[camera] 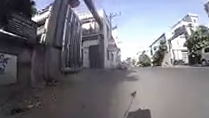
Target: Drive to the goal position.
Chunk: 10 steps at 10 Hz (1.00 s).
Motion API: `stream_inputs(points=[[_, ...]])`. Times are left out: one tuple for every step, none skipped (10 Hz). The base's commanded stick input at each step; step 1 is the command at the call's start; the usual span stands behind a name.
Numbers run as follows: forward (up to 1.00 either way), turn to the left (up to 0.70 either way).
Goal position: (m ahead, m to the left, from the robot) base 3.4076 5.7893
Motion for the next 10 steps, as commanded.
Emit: stream_inputs(points=[[1.00, 0.00], [1.00, 0.00], [1.00, 0.00], [1.00, 0.00], [1.00, 0.00], [1.00, 0.00], [1.00, 0.00], [1.00, 0.00], [1.00, 0.00], [1.00, 0.00]])
